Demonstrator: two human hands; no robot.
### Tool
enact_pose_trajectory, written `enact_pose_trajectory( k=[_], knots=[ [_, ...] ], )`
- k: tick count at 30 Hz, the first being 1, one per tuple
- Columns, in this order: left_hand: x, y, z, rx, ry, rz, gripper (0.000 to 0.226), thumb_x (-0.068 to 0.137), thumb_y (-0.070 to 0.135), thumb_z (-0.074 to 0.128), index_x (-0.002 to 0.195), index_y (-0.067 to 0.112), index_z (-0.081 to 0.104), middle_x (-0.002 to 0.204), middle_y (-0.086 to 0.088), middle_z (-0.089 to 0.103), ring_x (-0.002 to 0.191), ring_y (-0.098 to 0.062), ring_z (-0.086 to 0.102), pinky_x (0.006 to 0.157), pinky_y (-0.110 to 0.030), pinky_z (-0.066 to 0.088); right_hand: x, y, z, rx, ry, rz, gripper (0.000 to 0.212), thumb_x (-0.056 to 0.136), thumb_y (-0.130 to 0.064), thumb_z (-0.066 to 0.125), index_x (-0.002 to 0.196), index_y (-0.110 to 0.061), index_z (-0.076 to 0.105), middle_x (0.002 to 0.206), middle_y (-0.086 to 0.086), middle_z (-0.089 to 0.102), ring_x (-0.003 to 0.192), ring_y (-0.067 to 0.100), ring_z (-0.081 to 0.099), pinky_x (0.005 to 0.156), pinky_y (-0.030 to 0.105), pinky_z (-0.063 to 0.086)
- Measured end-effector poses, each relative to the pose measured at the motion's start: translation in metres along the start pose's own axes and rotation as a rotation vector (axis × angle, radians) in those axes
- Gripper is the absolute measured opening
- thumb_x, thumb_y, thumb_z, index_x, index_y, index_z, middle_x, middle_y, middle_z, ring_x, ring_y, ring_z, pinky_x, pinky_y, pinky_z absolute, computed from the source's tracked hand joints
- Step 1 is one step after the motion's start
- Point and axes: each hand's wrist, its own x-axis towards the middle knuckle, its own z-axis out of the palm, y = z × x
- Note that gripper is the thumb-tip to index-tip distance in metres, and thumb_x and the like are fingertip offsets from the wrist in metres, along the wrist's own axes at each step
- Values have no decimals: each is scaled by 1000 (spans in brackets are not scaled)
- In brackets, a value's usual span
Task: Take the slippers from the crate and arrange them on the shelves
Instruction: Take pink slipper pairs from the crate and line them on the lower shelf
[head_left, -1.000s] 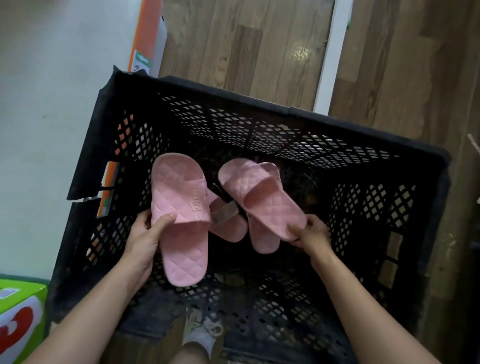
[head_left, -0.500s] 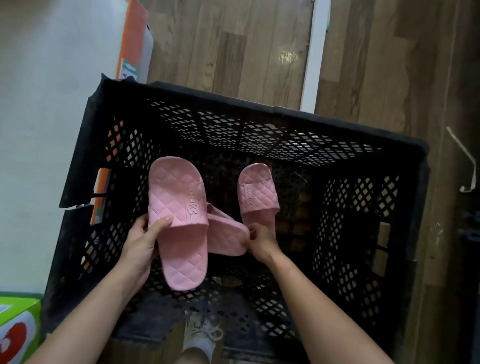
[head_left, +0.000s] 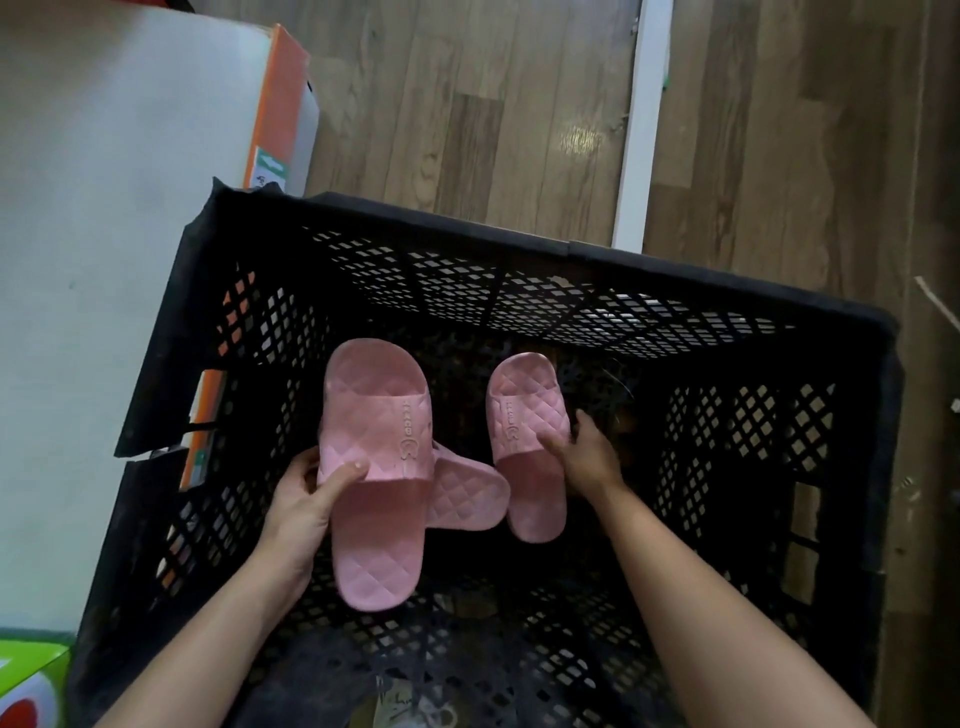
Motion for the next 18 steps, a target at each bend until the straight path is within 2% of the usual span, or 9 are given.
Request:
enact_pose_trajectory(
  k=[4, 7, 8, 10, 13, 15, 18],
  knots=[
    [8, 1, 9, 25, -15, 18, 93, 42, 56, 71, 123, 14, 52, 111, -9, 65, 103, -27, 61, 92, -47, 49, 13, 0, 10, 0, -48, -1, 65, 77, -29, 73, 131, -9, 43, 127, 10, 56, 112, 27, 55, 89, 33, 45],
    [9, 2, 18, 5, -42, 10, 77, 40, 55, 69, 109, 23, 56, 106, -7, 66, 95, -26, 63, 68, -34, 49, 18, 6, 12, -14, -5, 32, 70, 71, -27, 77, 129, -4, 45, 125, 14, 54, 111, 31, 55, 86, 34, 46],
    [8, 2, 21, 8, -47, 8, 70, 41, 55, 69, 103, 26, 56, 106, -7, 66, 94, -26, 63, 66, -32, 48, 19, 8, 12, -32, -2, 33, 66, 70, -29, 77, 124, -4, 50, 122, 15, 55, 107, 30, 57, 80, 32, 47],
    [9, 2, 23, 21, -52, 15, 64, 43, 56, 70, 99, 29, 58, 109, -9, 65, 97, -28, 63, 70, -34, 49, 20, 10, 10, -51, 6, 19, 52, 69, -30, 77, 111, -6, 57, 112, 14, 60, 95, 28, 59, 69, 27, 41],
    [8, 2, 25, 35, -63, 25, 67, 45, 56, 69, 104, 26, 58, 109, -8, 65, 98, -25, 63, 73, -33, 49, 18, 5, 8, -69, 28, -54, 38, 71, -30, 75, 94, -11, 53, 103, 12, 58, 87, 28, 58, 65, 28, 37],
    [6, 2, 25, 50, -64, 39, 74, 46, 57, 69, 110, 21, 57, 109, -7, 65, 99, -25, 63, 72, -32, 49, 14, -1, 9, -112, -9, -118, 35, 73, -26, 72, 94, -12, 48, 102, 12, 57, 89, 30, 58, 66, 29, 37],
    [-1, 3, 24, 49, -48, 49, 79, 48, 55, 71, 118, 20, 55, 111, -5, 65, 102, -25, 62, 84, -40, 51, 3, -12, 13, -158, -74, -156, 36, 78, -20, 67, 105, -9, 44, 105, 13, 60, 95, 31, 58, 68, 27, 35]
  ],
)
